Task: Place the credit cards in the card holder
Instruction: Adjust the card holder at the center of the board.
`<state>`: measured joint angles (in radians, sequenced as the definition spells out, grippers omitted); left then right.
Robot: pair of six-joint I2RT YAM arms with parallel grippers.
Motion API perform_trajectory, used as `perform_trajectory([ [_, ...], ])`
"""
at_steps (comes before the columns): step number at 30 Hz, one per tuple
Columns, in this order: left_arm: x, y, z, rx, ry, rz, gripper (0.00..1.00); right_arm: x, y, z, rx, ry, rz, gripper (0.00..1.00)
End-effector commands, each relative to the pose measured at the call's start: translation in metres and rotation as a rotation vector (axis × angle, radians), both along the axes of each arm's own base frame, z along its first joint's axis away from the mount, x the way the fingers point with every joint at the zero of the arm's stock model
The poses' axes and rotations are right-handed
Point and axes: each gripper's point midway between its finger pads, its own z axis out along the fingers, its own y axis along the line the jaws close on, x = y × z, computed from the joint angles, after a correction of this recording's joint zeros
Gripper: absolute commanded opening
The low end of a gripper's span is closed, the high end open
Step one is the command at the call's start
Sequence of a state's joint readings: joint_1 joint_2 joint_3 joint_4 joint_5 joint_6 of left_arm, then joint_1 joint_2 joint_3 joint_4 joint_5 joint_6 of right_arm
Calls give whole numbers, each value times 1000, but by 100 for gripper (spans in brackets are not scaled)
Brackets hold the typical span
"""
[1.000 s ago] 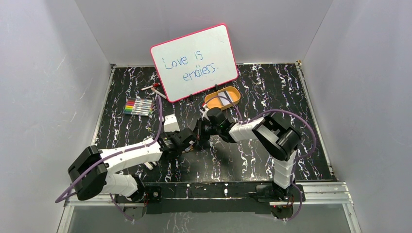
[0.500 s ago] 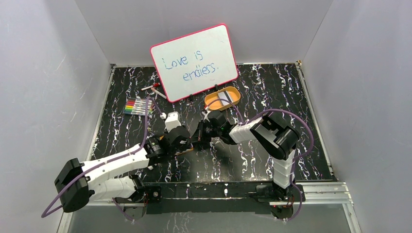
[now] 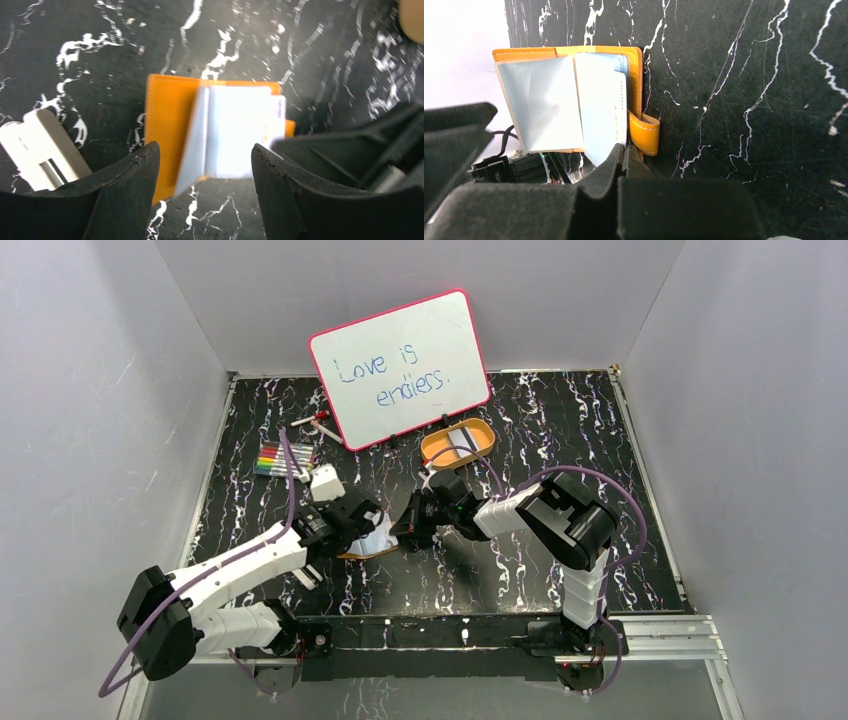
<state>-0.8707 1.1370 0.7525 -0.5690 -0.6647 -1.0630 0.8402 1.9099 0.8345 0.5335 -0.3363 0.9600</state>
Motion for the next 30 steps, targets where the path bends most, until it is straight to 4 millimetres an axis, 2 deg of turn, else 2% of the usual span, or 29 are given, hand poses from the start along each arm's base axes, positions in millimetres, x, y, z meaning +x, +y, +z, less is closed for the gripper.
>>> perform_trajectory([
  [1,-4,29,-15,40,82,74,66,-1,-11,-18,-76,-4,-13,0],
  [6,-7,40,-29,68,137,112,69,0,-8,-16,-70,-7,-1,0],
  [11,-8,37,-47,19,178,98,67,0,-7,-14,-66,-13,8,0],
  [13,-9,31,-55,-7,196,73,59,-1,-7,-13,-65,-14,12,0],
  [19,-5,-1,-67,-153,175,-60,16,-4,-10,-7,-56,-21,12,0],
  [22,-2,-16,-73,-189,184,-114,1,-7,-15,-1,-51,-26,8,0],
  [30,9,-56,-78,-308,174,-246,0,-17,-40,16,-81,-59,-23,0],
])
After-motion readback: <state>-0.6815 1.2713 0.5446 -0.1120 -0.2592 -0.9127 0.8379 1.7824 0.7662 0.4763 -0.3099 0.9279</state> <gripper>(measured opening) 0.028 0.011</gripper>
